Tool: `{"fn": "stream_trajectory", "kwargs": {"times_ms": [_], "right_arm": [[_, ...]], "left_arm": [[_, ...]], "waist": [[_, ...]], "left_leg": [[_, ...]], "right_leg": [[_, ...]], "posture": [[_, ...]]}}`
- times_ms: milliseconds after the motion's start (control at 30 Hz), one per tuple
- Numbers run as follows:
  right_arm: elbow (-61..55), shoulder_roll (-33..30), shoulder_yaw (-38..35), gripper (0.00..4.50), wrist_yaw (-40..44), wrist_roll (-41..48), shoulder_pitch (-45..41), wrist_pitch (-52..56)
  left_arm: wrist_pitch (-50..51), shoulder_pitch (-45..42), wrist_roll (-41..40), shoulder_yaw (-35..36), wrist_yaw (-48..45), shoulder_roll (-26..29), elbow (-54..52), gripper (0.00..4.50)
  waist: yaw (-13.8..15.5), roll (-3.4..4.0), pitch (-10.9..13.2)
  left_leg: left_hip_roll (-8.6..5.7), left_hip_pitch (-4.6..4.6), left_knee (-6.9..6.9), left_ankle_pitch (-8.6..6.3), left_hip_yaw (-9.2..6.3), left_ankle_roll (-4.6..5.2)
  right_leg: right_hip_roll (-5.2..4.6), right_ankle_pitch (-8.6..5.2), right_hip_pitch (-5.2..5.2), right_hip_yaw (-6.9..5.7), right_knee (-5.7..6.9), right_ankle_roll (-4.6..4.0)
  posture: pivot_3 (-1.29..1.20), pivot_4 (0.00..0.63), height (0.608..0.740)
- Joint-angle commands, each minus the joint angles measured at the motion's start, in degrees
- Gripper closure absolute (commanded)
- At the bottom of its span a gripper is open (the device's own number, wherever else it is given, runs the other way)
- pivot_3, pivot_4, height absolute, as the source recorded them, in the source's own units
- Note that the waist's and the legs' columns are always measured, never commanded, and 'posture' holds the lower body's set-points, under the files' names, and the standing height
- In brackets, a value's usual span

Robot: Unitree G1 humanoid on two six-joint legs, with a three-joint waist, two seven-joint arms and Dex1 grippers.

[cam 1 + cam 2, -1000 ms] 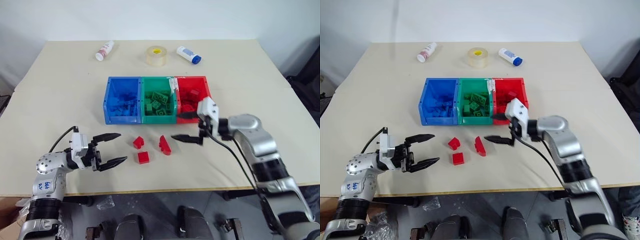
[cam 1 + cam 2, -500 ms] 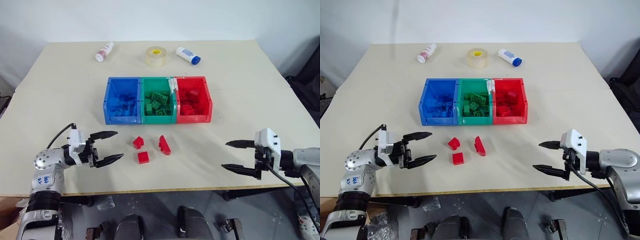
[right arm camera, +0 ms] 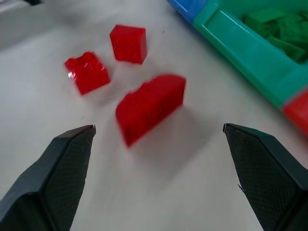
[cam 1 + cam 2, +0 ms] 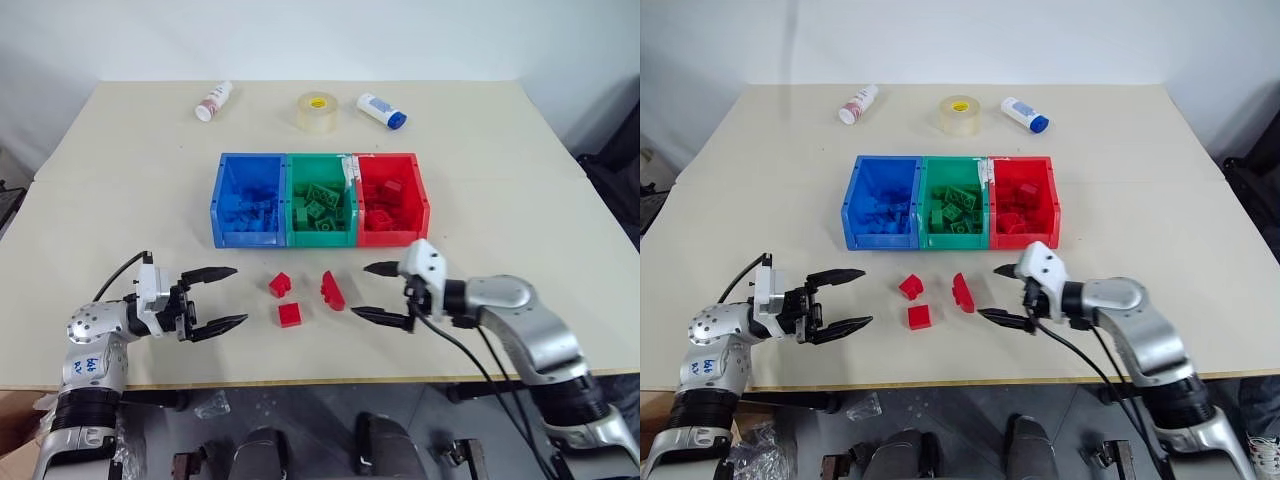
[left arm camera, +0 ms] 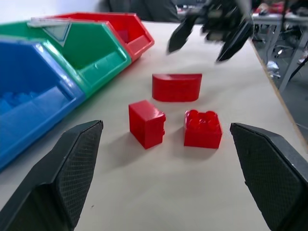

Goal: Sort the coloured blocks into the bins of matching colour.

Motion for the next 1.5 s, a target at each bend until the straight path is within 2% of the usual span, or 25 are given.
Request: {"fn": "stream_trajectory", "kwargs": {"times_ms": [33,200,233,300,600,833,967,1100,1233,1300,1333,1500], "right_arm": [[4.05,4.41,3.13,0.05,-3.41,-2.91,-2.33,-1.0],[7.28,7.89,5.21,0.05,-4.59,-5.18,-3.6,-2.28],[7.5,8.3,5.21,0.22,-5.01,-5.54,-3.58,-2.69],[7.55,8.67,5.22,0.67,-5.08,-5.7,-3.39,-3.24],[3.57,8.19,4.09,3.72,-5.4,-5.04,-1.46,-3.25],[-1.6,6.86,0.11,3.74,-5.0,-1.67,-2.14,-0.66],[-3.68,5.37,-5.46,3.74,-6.08,1.26,-4.46,1.21],[1.95,2.9,-9.72,3.74,-8.14,-0.37,-9.3,-0.75],[15.56,1.54,-10.88,3.74,-10.48,-4.33,-17.12,-5.9],[22.01,1.35,-10.35,2.98,-11.22,-6.52,-20.22,-8.51],[24.6,1.36,-10.04,2.8,-10.76,-7.12,-21.44,-10.05],[30.01,1.44,-9.59,1.07,-8.56,-8.02,-23.99,-14.34]], "left_arm": [[0.54,2.17,-1.83,1.28,0.6,-0.08,-4.31,0.0],[1.12,4.18,-1.86,1.7,1.82,-0.21,-6.88,0.0],[1.17,4.59,-1.93,1.79,2.02,-0.23,-7.3,0.0],[1.22,5.11,-2.03,1.84,2.25,-0.24,-7.84,0.0],[1.01,6.03,-2.1,1.49,2.54,-0.8,-8.71,0.0],[0.86,4.06,-1.68,1.21,1.68,-1.1,-6.7,0.0],[0.72,3.11,-1.43,1.08,1.35,-1.26,-5.67,0.0],[0.5,2.29,-1.2,0.93,0.93,-1.23,-4.58,0.0],[0.23,0.71,-0.83,0.51,0.56,-1.5,-3.18,0.0],[0.03,-0.09,-0.72,0.32,0.42,-1.58,-2.42,0.0],[-0.12,-0.6,-0.67,0.2,0.3,-1.63,-1.99,0.0],[-0.68,-1.59,-0.55,0.08,-0.05,-1.66,-0.89,0.0]], "waist": [[-0.11,-0.01,0.0],[-0.14,-0.01,-0.01],[-0.15,0.0,-0.01],[-0.15,0.0,-0.01],[-0.15,0.0,-0.01],[-0.06,0.0,-0.01],[-0.07,0.0,0.0],[-0.11,-0.01,0.0],[-0.27,0.0,0.0],[-0.33,0.0,0.0],[-0.36,0.0,0.0],[-0.43,0.01,0.0]], "left_leg": [[0.0,0.01,0.0,0.0,0.01,0.0],[0.01,0.0,0.0,0.0,0.0,0.0],[0.01,0.01,0.01,0.0,0.02,0.0],[0.01,0.01,0.01,0.0,0.02,0.0],[0.01,0.01,0.0,-0.01,0.01,0.0],[0.01,0.01,0.01,-0.01,0.0,0.0],[0.01,0.01,0.0,-0.02,0.01,0.01],[0.01,0.01,0.0,-0.02,0.02,0.01],[0.0,0.03,-0.01,-0.02,0.05,0.0],[0.01,0.03,-0.02,-0.01,0.06,0.0],[0.01,0.01,-0.04,-0.01,0.06,0.0],[0.0,0.0,-0.09,-0.01,0.11,0.0]], "right_leg": [[0.0,0.0,0.01,0.0,-0.01,0.0],[0.0,-0.01,-0.02,0.0,0.06,-0.01],[0.0,-0.01,-0.02,0.02,0.06,-0.01],[0.0,0.0,-0.02,0.02,0.06,-0.01],[0.0,-0.01,-0.02,0.01,0.07,-0.01],[0.0,-0.01,-0.02,0.0,0.05,-0.01],[0.0,-0.01,-0.02,0.01,0.05,-0.01],[0.0,-0.01,-0.03,0.01,0.04,-0.01],[0.0,-0.01,-0.02,0.02,0.04,-0.01],[0.01,-0.01,-0.03,0.02,0.06,-0.01],[0.01,-0.01,-0.05,0.02,0.05,-0.01],[0.01,0.0,-0.05,0.02,-0.03,0.0]], "posture": [[0.0,0.15,0.74],[0.0,0.15,0.74],[0.0,0.15,0.74],[0.0,0.15,0.74],[0.0,0.15,0.74],[0.0,0.15,0.74],[0.0,0.15,0.74],[0.0,0.15,0.74],[0.0,0.15,0.74],[0.0,0.15,0.74],[0.0,0.15,0.74],[0.0,0.15,0.74]]}}
